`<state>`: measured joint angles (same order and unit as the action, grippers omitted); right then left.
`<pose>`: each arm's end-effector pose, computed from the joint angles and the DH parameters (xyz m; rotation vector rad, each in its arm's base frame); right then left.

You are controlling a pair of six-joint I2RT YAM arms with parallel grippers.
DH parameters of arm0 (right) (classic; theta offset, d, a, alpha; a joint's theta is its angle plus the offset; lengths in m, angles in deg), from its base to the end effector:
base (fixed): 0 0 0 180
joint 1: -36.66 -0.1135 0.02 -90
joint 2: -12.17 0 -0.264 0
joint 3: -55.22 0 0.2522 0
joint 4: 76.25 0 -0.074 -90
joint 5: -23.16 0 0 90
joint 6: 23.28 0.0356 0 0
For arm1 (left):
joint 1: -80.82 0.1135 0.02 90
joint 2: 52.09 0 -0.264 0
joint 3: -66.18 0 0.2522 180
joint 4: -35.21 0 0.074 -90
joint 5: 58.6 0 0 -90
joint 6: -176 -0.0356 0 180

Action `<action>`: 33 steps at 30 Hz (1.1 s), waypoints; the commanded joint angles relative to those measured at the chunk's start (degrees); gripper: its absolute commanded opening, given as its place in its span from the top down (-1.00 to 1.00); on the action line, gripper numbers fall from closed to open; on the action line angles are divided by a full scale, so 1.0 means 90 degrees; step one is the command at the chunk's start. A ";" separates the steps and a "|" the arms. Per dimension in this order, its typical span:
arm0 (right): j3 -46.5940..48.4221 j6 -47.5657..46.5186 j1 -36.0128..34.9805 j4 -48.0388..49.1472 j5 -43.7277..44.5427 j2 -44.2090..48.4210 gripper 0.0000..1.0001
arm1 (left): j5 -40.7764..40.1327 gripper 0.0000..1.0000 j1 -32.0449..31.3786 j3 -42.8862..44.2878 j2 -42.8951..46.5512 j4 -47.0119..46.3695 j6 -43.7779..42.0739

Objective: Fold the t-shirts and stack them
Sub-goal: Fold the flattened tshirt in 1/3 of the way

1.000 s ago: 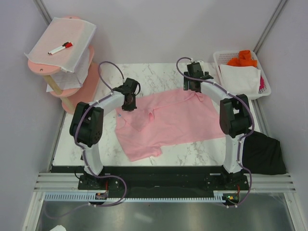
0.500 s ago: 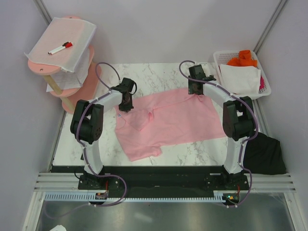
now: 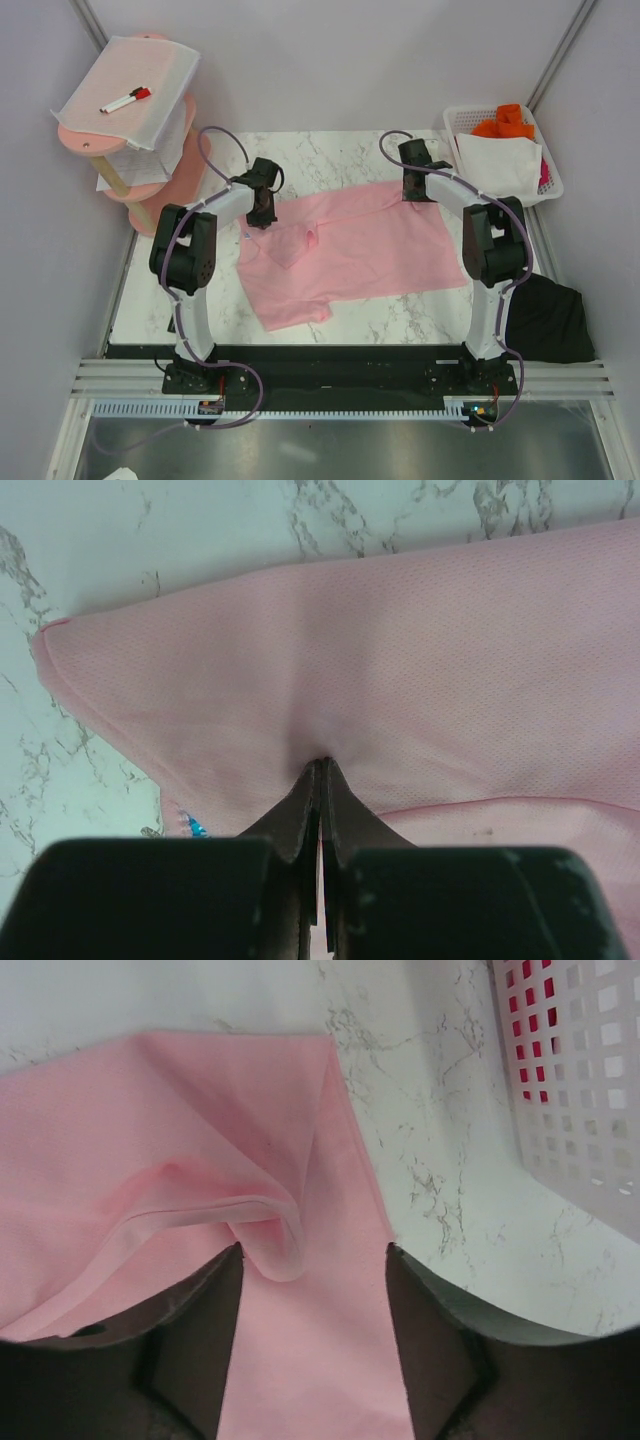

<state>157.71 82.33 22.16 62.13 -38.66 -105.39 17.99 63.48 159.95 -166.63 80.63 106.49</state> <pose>0.4336 0.0948 0.1939 0.2061 2.4297 -0.4004 0.3932 -0.1141 0.1648 -0.1397 2.6696 0.1146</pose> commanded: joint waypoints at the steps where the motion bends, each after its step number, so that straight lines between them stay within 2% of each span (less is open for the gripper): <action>1: 0.0053 0.0149 0.0088 0.0029 -0.0191 -0.0258 -0.06 | -0.0219 0.96 0.0081 0.0251 -0.0213 0.0174 0.0008; 3: 0.0151 0.0169 0.0107 0.0068 -0.0250 -0.0452 0.07 | -0.0219 0.96 0.0101 0.0280 -0.0232 0.0183 -0.0021; 9: 0.0278 0.0208 0.0146 0.0097 -0.0514 -0.0727 0.17 | -0.0248 0.96 0.0120 0.0358 -0.0271 0.0261 -0.0050; 12: 0.0190 0.0189 0.0185 0.0204 -0.0641 -0.0649 0.50 | -0.0287 0.96 0.0130 0.0368 -0.0300 0.0281 -0.0060; 13: 0.0122 0.0189 0.0215 0.0272 -0.0680 -0.0620 0.82 | -0.0307 0.96 0.0121 0.0378 -0.0310 0.0281 -0.0060; 14: 0.0083 0.0169 0.0225 0.0312 -0.0709 -0.0581 0.97 | -0.0326 0.96 0.0130 0.0368 -0.0330 0.0300 -0.0060; 20: -0.0093 0.0120 0.0215 0.0419 -0.0486 -0.0142 1.00 | -0.0463 0.96 0.0159 0.0427 -0.0349 0.0349 -0.0060; 27: -0.0298 0.0042 0.0195 0.0488 0.0276 0.0502 1.00 | -0.0649 0.96 0.0208 0.0719 -0.0447 0.0515 -0.0148; 33: -0.0347 -0.0036 0.0156 0.0566 0.0404 0.0543 1.00 | -0.0620 0.96 0.0218 0.0934 -0.0554 0.0594 -0.0158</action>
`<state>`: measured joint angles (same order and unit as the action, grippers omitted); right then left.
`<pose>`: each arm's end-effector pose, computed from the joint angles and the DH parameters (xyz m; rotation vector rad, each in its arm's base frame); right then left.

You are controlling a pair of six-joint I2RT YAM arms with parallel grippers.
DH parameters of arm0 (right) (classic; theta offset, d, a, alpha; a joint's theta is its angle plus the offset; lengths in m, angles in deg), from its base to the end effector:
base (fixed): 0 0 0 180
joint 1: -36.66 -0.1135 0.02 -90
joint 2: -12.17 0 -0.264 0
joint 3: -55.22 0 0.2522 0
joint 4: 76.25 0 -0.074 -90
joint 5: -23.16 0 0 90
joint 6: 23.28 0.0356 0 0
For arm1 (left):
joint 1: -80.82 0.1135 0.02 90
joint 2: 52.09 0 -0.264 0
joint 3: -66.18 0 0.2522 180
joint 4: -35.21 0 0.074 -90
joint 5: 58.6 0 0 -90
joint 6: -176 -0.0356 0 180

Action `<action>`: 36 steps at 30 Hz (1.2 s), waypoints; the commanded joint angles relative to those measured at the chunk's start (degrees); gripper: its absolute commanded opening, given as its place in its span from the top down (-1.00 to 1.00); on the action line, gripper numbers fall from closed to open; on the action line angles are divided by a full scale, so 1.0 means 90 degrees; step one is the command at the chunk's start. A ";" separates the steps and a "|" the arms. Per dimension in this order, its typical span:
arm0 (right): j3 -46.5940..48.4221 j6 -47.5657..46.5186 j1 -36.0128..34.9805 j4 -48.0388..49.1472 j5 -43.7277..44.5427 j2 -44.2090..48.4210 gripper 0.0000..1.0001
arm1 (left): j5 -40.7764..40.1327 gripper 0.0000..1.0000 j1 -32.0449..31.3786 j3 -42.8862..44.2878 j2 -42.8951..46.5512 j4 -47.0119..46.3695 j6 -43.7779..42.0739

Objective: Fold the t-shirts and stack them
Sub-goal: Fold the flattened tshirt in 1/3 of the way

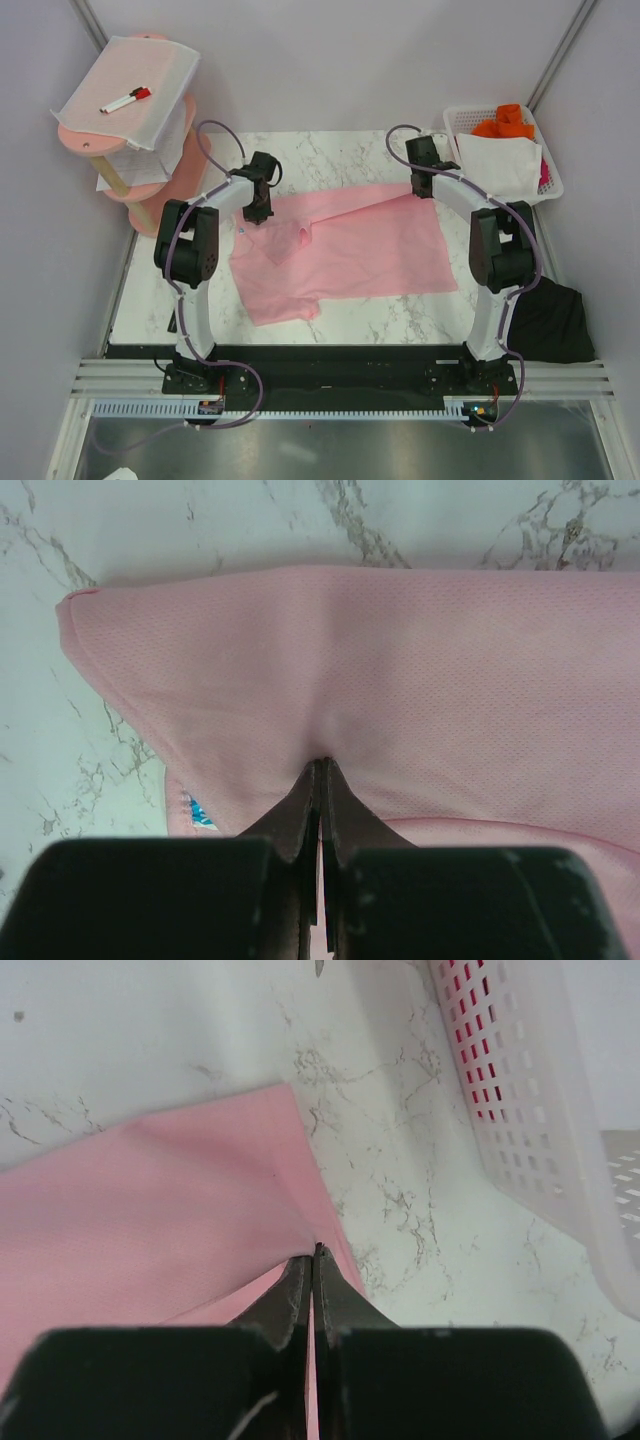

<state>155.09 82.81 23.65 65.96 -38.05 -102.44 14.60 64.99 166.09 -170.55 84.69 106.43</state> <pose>0.4305 0.0819 0.2059 0.2693 2.3580 -0.3859 0.4120 -0.1061 0.1651 -0.1843 2.6753 0.2143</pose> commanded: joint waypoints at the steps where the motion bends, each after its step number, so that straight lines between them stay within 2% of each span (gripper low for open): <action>1: -0.0036 -0.0089 -0.0019 0.0093 0.0297 0.0176 1.00 | -0.0243 0.96 0.0041 0.0281 -0.0129 0.0152 -0.0160; 5: -0.0085 -0.0021 -0.0077 -0.0025 0.0423 0.0059 0.98 | -0.0253 0.96 0.0050 0.0281 -0.0159 0.0171 -0.0170; 9: -0.0095 -0.0011 -0.0184 -0.0181 0.0452 0.0194 0.33 | -0.0282 0.96 0.0051 0.0320 -0.0217 0.0200 -0.0189; 10: -0.0124 -0.0021 -0.0214 -0.0181 0.0443 0.0263 0.05 | -0.0282 0.96 0.0060 0.0320 -0.0227 0.0210 -0.0189; 11: -0.0134 -0.0021 -0.0214 -0.0181 0.0433 0.0428 -0.04 | -0.0282 0.96 0.0051 0.0320 -0.0227 0.0210 -0.0189; 12: -0.0143 -0.0031 -0.0224 -0.0143 0.0375 0.0516 -0.24 | -0.0282 0.96 0.0060 0.0320 -0.0227 0.0220 -0.0199; 14: -0.0231 -0.0070 -0.0224 0.0023 0.0132 0.0750 -0.39 | -0.0282 0.96 0.0070 0.0320 -0.0227 0.0230 -0.0189; 15: -0.0251 -0.0089 -0.0224 0.0091 0.0024 0.0819 -0.67 | -0.0282 0.96 0.0060 0.0320 -0.0227 0.0220 -0.0189; 18: -0.0183 -0.0138 -0.0214 0.0422 -0.0396 0.0840 -0.74 | -0.0282 0.96 0.0070 0.0320 -0.0237 0.0220 -0.0199; 20: -0.0056 -0.0177 -0.0233 0.0599 -0.0718 0.0578 -0.72 | -0.0253 0.96 0.0070 0.0330 -0.0276 0.0220 -0.0209; 22: 0.0361 -0.0206 -0.0214 0.0590 -0.0933 0.0246 -0.51 | -0.0243 0.96 0.0070 0.0350 -0.0305 0.0220 -0.0209; 23: 0.0500 -0.0207 -0.0214 0.0580 -0.1147 -0.0085 -0.29 | -0.0233 0.96 0.0070 0.0359 -0.0334 0.0220 -0.0219; 24: 0.0617 -0.0197 -0.0195 0.0580 -0.1245 -0.0252 0.66 | -0.0233 0.96 0.0070 0.0360 -0.0335 0.0220 -0.0219; 25: 0.0850 -0.0139 -0.0165 0.0571 -0.1314 -0.0409 1.00 | -0.0243 0.96 0.0070 0.0360 -0.0344 0.0230 -0.0219; 29: 0.1136 -0.0011 -0.0087 0.0502 -0.1899 -0.0976 1.00 | -0.0263 0.96 0.0080 0.0389 -0.0374 0.0220 -0.0228; 36: 0.1467 0.0057 0.0030 0.0239 -0.2028 -0.1435 1.00 | -0.0243 0.96 0.0099 0.0672 -0.0481 0.0298 -0.0228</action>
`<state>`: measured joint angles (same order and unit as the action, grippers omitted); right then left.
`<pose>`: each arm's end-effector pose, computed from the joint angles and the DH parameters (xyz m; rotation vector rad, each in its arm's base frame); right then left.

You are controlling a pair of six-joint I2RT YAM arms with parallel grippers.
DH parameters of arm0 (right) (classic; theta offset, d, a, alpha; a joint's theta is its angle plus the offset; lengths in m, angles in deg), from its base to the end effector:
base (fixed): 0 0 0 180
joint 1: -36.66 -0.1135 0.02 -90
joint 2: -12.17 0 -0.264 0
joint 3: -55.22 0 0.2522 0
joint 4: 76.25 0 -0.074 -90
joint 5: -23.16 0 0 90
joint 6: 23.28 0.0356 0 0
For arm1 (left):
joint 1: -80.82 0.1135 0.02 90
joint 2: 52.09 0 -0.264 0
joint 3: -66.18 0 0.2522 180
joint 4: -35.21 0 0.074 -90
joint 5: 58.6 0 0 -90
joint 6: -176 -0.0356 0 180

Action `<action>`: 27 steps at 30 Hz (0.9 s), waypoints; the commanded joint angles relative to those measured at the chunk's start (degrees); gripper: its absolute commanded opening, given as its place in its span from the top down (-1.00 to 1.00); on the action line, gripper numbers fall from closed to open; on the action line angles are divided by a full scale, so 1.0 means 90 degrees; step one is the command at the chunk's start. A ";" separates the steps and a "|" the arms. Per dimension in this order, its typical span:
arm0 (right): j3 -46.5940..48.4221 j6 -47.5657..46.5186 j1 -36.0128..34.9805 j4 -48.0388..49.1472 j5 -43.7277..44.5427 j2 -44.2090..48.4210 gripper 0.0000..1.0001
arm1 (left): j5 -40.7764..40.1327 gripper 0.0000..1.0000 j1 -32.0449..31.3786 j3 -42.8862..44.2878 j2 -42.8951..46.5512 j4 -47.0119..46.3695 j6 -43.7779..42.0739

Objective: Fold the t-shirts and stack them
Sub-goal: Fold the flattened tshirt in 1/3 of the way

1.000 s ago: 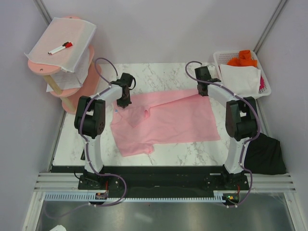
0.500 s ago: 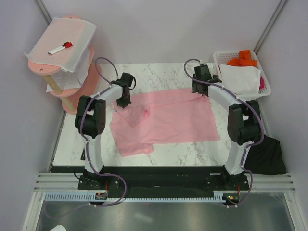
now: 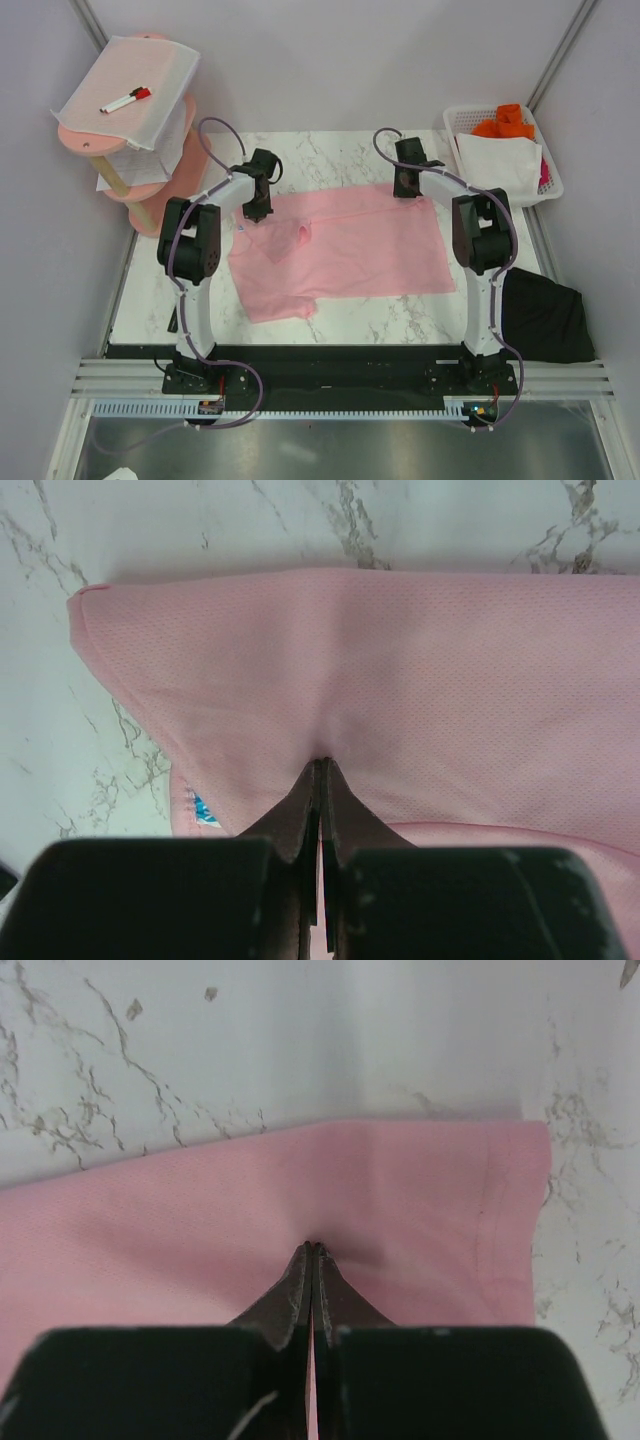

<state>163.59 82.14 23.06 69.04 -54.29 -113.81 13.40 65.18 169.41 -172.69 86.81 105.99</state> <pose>0.4703 0.1058 0.1648 0.1310 2.4508 -0.0514 0.4207 -0.1064 0.1648 -0.1810 2.6828 0.2527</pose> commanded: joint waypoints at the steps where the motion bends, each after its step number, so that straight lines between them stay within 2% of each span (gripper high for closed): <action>1: 0.0591 0.0142 0.0115 -0.0143 -0.0223 -0.0308 1.00 | -0.0090 0.96 0.0068 0.0361 -0.0301 0.0082 -0.0170; 10: 0.1772 0.0172 0.0261 -0.0446 -0.0194 -0.1304 1.00 | 0.0017 0.96 0.0087 0.1298 -0.0926 0.0384 -0.0160; 16: 0.3246 0.0064 0.0379 -0.0738 -0.0213 -0.2270 1.00 | 0.0017 0.95 0.0126 0.2557 -0.1726 0.0833 -0.0238; 20: 0.3979 0.0064 0.0438 -0.0865 -0.0370 -0.2517 1.00 | 0.0017 0.94 0.0194 0.3513 -0.2147 0.1039 -0.0239; 23: 0.3573 0.0074 0.0457 -0.0701 -0.0457 -0.2089 1.00 | 0.0037 0.93 0.0165 0.3449 -0.1933 0.0962 -0.0209; 24: 0.3367 0.0074 0.0447 -0.0613 -0.0487 -0.1671 0.98 | -0.0050 0.92 0.0117 0.3322 -0.1575 0.0864 -0.0200; 26: 0.2560 0.0112 0.0447 -0.0253 -0.0565 -0.1172 0.92 | -0.0041 0.83 0.0049 0.2562 -0.1037 0.0311 -0.0267; 27: 0.2264 0.0122 0.0457 -0.0134 -0.0671 -0.0608 0.90 | -0.0012 0.79 -0.0039 0.2230 -0.0435 0.0084 -0.0326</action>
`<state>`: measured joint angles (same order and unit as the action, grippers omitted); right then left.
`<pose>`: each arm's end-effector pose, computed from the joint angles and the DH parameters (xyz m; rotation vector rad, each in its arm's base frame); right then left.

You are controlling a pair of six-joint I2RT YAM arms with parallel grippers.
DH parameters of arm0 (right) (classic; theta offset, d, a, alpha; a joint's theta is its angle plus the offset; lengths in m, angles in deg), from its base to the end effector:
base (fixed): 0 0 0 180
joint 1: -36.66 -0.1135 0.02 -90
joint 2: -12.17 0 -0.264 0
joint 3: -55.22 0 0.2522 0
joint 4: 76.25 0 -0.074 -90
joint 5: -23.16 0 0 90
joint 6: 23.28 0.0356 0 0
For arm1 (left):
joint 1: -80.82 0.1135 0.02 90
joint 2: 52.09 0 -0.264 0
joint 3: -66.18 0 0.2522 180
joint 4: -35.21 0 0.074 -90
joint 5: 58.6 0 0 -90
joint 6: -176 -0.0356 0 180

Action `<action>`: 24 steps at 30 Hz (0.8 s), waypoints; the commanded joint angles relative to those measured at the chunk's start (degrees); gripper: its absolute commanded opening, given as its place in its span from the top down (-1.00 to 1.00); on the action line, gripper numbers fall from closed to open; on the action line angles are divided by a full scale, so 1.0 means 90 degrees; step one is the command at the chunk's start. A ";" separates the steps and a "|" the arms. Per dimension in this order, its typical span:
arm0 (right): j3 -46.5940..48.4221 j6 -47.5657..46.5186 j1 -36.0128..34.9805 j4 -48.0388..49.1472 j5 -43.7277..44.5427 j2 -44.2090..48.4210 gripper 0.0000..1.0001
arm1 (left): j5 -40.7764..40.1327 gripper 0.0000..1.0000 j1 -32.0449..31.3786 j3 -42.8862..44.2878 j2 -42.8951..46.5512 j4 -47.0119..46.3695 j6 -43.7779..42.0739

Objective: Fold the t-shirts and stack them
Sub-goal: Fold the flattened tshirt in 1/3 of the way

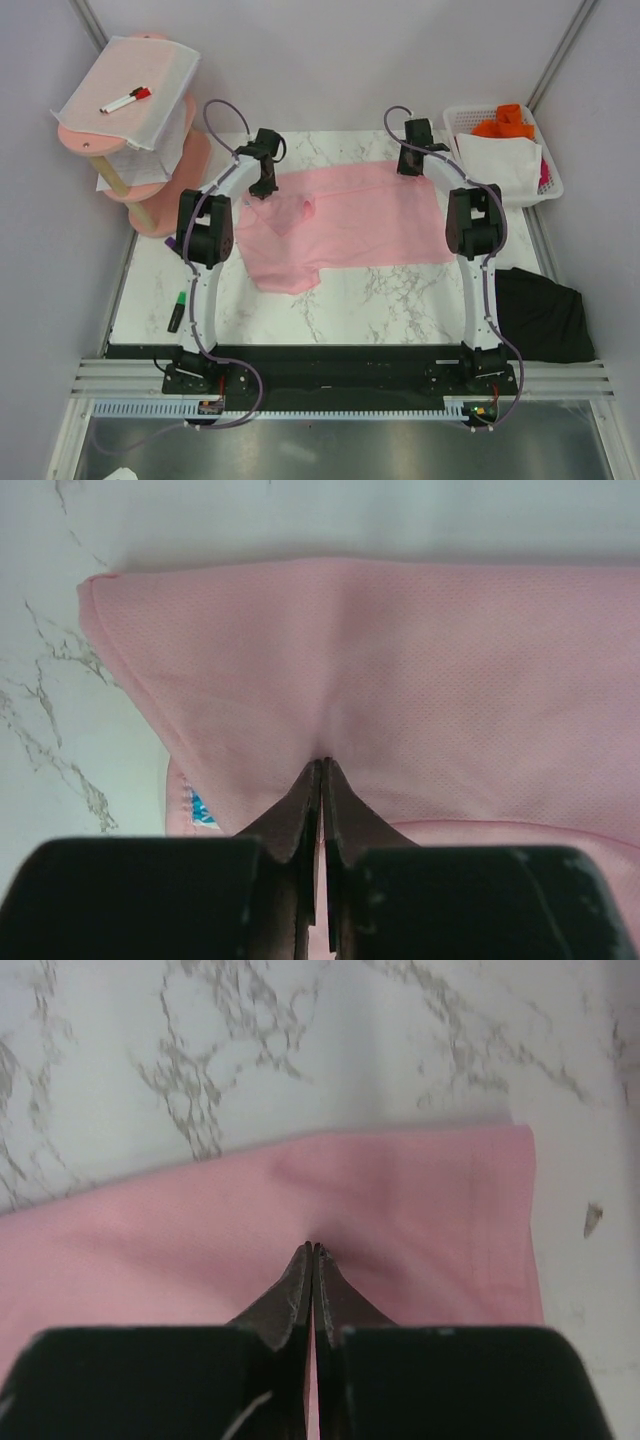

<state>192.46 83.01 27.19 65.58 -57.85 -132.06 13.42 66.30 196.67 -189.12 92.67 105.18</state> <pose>0.5548 0.0869 0.1597 0.2155 2.3371 0.0360 0.4974 -0.1175 0.1678 -0.2015 2.6051 0.2206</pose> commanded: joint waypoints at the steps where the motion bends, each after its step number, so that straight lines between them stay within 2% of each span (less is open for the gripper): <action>1: -0.1246 0.0064 -0.0012 0.0347 -0.0306 0.1705 0.84 | 0.0005 0.76 -0.0212 -0.1459 0.1765 -0.0772 -0.0266; 2: -0.1887 0.0123 -0.0012 0.0561 -0.0316 0.2008 0.79 | 0.0054 0.65 -0.0241 -0.1794 0.2097 -0.1141 -0.0256; 3: -0.2232 0.0249 -0.0012 0.0660 -0.0345 0.2591 0.71 | 0.0315 0.26 -0.0280 -0.2117 0.2410 -0.1309 -0.0237; 4: -0.2574 0.0318 -0.0012 0.0883 -0.0422 0.2887 0.51 | 0.0492 -0.18 -0.0300 -0.2758 0.3090 -0.1495 -0.0217; 6: -0.3629 0.0483 -0.0021 0.1157 -0.0608 0.3734 0.30 | 0.0911 -0.56 -0.0310 -0.3628 0.3689 -0.1875 -0.0110; 7: -0.4232 0.0523 -0.0012 0.1275 -0.0628 0.3981 0.03 | 0.0991 -0.76 -0.0329 -0.3875 0.4195 -0.1955 -0.0061; 9: -0.4763 0.0582 -0.0012 0.1296 -0.0416 0.4694 -0.25 | 0.1138 -0.84 -0.0349 -0.4625 0.4667 -0.2053 0.0066; 11: -0.5524 0.0660 -0.0012 0.1256 -0.0355 0.5356 -0.33 | 0.1303 -0.84 -0.0398 -0.5155 0.5263 -0.2102 0.0357; 14: -0.6423 0.0816 0.0018 0.1169 -0.0267 0.6070 -0.34 | 0.1479 -0.84 -0.0485 -0.6268 0.5986 -0.2316 0.0787; 15: -0.6609 0.0961 0.0027 0.1120 -0.0180 0.6219 -0.34 | 0.1403 -0.84 -0.0525 -0.6792 0.6171 -0.2384 0.0876; 18: -0.7351 0.1070 0.0027 0.1061 -0.0130 0.6688 -0.33 | 0.0905 -0.83 -0.0564 -0.7547 0.6709 -0.2473 0.1091; 22: -0.8007 0.1275 0.0057 0.1051 -0.0179 0.7011 -0.29 | 0.1089 -0.80 -0.0554 -0.8018 0.7081 -0.2726 0.1189; 24: -0.8075 0.1324 0.0066 0.1129 -0.0276 0.6992 -0.28 | 0.0837 -0.79 -0.0564 -0.8038 0.7072 -0.2843 0.1248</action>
<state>120.90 92.43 27.45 74.28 -60.34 -71.30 23.57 61.34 124.26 -128.49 72.67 112.83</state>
